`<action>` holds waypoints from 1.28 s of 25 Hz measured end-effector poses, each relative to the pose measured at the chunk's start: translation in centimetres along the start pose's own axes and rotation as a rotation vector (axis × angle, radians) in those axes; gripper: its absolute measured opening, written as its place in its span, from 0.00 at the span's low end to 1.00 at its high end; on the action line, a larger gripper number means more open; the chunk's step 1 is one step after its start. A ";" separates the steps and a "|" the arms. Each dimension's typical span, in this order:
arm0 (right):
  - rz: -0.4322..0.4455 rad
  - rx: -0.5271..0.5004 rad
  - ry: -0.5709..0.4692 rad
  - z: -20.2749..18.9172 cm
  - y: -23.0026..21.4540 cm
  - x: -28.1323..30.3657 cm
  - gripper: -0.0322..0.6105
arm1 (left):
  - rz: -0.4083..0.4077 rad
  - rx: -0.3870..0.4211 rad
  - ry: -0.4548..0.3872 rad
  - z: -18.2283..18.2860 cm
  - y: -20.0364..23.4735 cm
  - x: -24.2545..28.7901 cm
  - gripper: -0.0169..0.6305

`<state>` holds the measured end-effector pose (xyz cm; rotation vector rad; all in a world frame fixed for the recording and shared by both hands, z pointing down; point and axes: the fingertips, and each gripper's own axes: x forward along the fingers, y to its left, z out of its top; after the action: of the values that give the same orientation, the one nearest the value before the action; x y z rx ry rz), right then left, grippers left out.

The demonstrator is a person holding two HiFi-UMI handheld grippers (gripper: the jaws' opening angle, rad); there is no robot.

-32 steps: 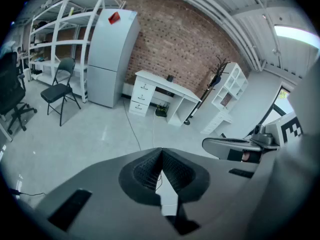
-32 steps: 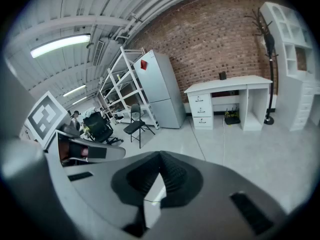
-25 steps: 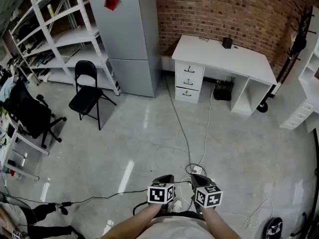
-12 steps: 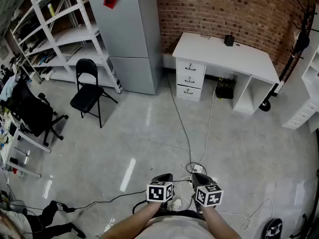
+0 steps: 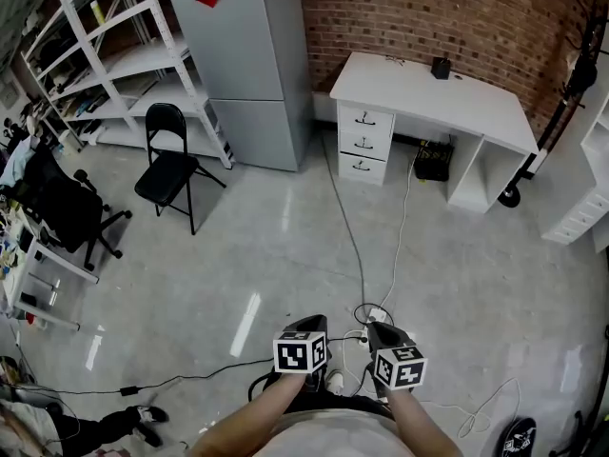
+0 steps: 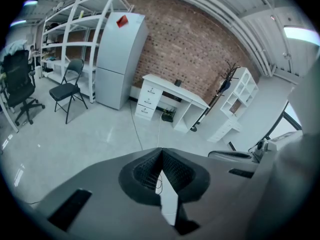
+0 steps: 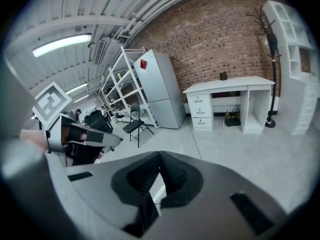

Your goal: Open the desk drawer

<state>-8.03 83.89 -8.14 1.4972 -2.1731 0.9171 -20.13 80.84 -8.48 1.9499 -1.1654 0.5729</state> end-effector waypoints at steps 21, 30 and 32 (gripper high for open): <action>-0.091 0.003 0.049 8.9 -6.5 14.3 0.07 | -0.077 0.023 0.100 10.0 6.0 14.6 0.04; -0.097 -0.026 0.097 18.2 -6.6 25.5 0.07 | -0.121 0.039 0.162 19.7 11.0 22.3 0.04; -0.104 -0.027 0.099 20.0 -6.8 27.3 0.07 | -0.139 0.044 0.170 21.5 11.5 23.6 0.04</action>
<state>-10.71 49.74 -4.11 1.5039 -2.0106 0.9038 -19.18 47.93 -0.24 1.9594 -0.9118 0.6809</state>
